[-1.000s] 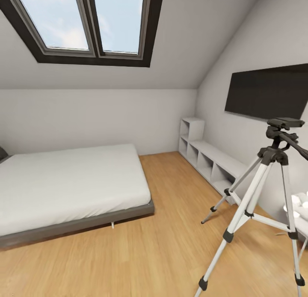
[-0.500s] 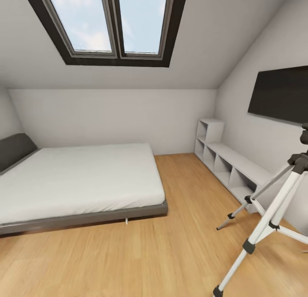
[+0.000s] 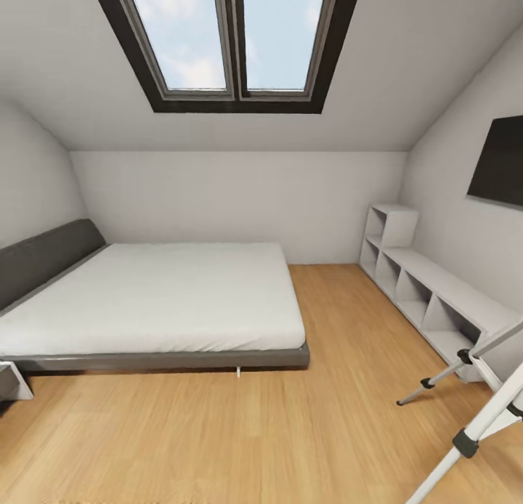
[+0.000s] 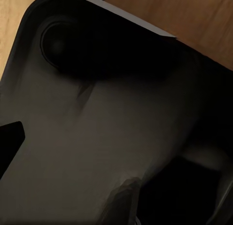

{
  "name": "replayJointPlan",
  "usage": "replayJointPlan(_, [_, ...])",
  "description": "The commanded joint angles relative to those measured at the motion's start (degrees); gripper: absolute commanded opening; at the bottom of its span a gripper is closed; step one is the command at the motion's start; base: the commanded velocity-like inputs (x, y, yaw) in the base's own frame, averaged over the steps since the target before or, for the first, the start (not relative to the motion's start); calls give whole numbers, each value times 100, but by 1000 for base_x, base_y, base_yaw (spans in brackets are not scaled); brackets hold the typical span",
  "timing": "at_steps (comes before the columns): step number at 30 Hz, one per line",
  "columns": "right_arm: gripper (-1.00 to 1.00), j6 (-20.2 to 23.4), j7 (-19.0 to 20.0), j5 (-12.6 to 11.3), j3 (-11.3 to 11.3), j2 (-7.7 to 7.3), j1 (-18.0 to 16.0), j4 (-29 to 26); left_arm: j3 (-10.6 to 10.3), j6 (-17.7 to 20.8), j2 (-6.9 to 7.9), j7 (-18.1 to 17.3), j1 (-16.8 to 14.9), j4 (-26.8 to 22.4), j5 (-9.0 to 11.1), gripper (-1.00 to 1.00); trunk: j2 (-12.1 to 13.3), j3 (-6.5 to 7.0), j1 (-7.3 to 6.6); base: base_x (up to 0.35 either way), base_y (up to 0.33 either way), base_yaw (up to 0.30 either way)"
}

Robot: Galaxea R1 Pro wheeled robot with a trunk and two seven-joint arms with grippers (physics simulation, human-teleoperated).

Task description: Attach the digital camera to the camera tripod in the bedroom.

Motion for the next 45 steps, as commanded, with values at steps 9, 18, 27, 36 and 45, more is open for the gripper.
replayJointPlan(9, [100,-36,10,27,-38,0,-11,18,9,-12,-6,-2,2,-4,8,100,-3,-5,0,-1,0,99])
replayJointPlan(18, [100,-36,10,22,-32,-8,-10,18,10,-12,-18,-2,0,-4,-20,100,-3,-5,0,-216,0,7])
replayJointPlan(27, [100,-36,10,22,-31,-10,-12,18,8,-12,-19,-2,2,-4,-28,100,-3,-5,0,-310,0,0])
replayJointPlan(36, [100,-23,0,22,-21,-2,-10,4,0,-12,-4,-1,0,-27,4,100,-3,-5,0,-76,0,0])
replayJointPlan(45, [100,337,85,17,-45,-7,0,-244,-17,289,198,4,-4,-1078,8,100,-3,-5,0,-6,0,0])
